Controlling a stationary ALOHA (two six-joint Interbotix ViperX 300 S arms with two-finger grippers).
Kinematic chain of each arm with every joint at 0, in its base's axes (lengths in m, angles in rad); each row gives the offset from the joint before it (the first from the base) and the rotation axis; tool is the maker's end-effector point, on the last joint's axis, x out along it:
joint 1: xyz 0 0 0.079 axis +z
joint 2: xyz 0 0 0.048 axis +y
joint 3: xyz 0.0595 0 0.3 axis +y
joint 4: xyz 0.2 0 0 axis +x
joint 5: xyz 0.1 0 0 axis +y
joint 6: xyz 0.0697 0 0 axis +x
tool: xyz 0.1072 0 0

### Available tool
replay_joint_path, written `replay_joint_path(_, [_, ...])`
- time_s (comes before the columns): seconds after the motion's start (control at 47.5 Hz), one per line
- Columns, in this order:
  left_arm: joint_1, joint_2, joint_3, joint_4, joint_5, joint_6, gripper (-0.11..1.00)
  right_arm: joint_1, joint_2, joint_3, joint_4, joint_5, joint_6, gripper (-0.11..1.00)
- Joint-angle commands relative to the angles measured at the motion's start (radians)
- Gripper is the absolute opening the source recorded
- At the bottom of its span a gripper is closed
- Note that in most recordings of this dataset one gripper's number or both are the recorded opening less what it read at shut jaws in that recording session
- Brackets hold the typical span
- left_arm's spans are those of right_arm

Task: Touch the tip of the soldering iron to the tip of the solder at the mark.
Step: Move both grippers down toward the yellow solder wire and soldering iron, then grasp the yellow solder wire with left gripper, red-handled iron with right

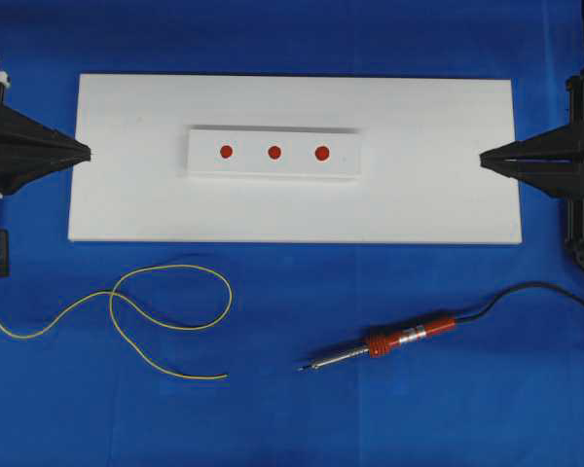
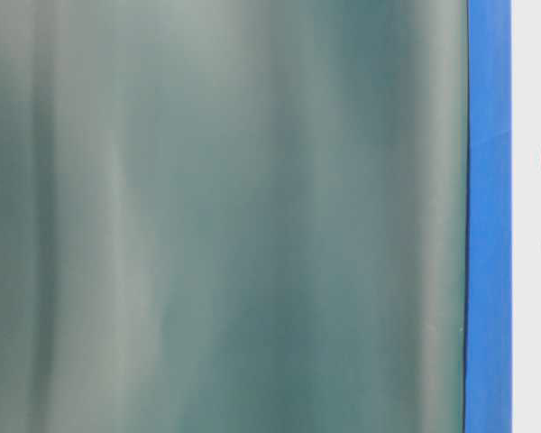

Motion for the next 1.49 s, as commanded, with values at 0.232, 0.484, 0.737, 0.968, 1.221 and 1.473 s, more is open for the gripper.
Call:
replay_joint_path(0.232, [-0.049,0.005,-0.014,0.0,0.061,-0.035,0.0,0.069,0.037,-0.057,0.012,0.074,0.064,-0.06])
replay_joint_path(0.484, [-0.176,0.055,0.002,0.0,0.049,-0.032,0.0,0.249,0.075,-0.049,0.014,0.078,0.106,-0.04])
replay_joint_path(0.737, [-0.305,0.144,0.021,0.0,-0.02,-0.038,0.22,0.359,0.216,-0.035,0.081,0.029,0.163,0.36])
replay_joint_path(0.968, [-0.423,0.282,0.028,0.0,-0.063,-0.038,0.84,0.413,0.402,-0.032,0.158,-0.075,0.164,0.89])
replay_joint_path(1.221, [-0.502,0.517,0.034,-0.002,-0.202,-0.06,0.81,0.486,0.66,-0.014,0.27,-0.279,0.163,0.86])
replay_joint_path(1.473, [-0.514,0.804,0.043,-0.002,-0.445,-0.118,0.8,0.571,0.902,-0.002,0.453,-0.462,0.155,0.86])
